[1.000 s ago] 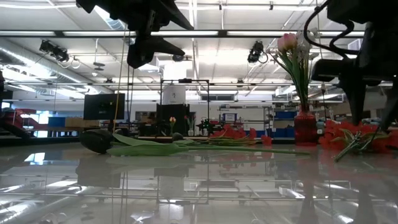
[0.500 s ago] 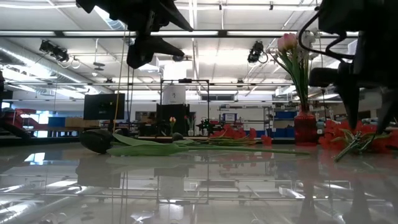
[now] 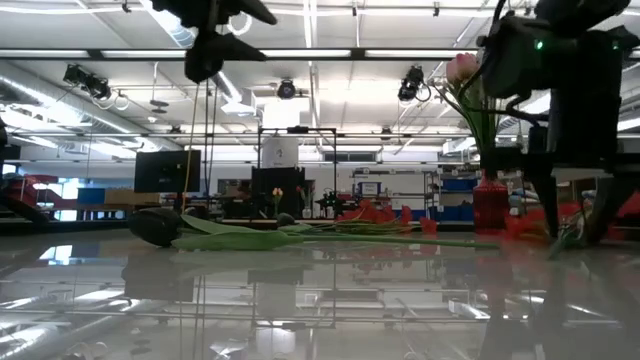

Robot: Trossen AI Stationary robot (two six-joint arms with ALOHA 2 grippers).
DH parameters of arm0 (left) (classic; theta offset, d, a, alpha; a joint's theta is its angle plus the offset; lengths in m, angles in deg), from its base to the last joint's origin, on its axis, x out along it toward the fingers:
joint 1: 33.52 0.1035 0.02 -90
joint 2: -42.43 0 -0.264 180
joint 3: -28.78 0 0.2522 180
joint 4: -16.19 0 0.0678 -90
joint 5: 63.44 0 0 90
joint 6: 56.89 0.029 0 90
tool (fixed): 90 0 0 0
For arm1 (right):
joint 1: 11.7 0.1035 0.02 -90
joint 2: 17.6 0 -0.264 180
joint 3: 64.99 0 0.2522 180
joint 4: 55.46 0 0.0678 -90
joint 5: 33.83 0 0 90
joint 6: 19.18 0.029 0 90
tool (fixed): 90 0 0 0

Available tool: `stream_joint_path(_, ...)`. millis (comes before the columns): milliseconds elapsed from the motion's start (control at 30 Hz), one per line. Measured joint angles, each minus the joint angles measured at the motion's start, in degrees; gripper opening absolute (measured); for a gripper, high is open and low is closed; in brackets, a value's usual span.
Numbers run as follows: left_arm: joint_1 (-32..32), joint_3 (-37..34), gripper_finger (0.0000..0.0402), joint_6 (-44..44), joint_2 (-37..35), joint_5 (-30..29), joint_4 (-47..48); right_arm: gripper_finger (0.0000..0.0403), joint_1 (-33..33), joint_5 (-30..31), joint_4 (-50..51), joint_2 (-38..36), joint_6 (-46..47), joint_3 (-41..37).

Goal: Sort flowers into vase by color
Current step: Put the right red flowers into the green vase

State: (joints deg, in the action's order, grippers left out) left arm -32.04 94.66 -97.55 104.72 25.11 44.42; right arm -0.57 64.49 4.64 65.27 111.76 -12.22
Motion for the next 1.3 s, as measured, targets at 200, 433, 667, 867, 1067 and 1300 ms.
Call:
stream_joint_path(200, 1.4, 0.0, 0.0229, 4.7, -7.3, -1.8, 1.9, 0.0129, 0.4, -0.9, -1.2, 3.1, -1.1, 0.3)
stream_joint_path(433, 1.4, 0.0, 0.0229, 8.7, -10.5, -2.2, 2.4, 0.0031, 1.2, 2.0, -1.6, 0.5, -2.1, -0.1)
stream_joint_path(667, 1.2, 0.0, 0.0229, 10.5, -10.5, -2.2, 1.6, 0.0016, 2.6, 8.2, -5.3, -4.3, -4.9, -0.1)
stream_joint_path(867, 1.2, 0.0, 0.0229, 11.8, -10.5, -2.2, 1.6, 0.0013, 5.9, 16.0, -8.4, -9.6, -7.0, -0.1)
stream_joint_path(1067, 1.2, 0.0, 0.0229, 11.8, -10.5, -2.2, 1.6, 0.0013, 10.4, 20.8, -10.1, -16.3, -15.2, -0.1)
stream_joint_path(1300, 1.2, 0.0, 0.0229, 11.5, -10.5, -2.2, 1.6, 0.0012, 15.6, 25.7, -12.2, -26.0, -28.8, 0.0)
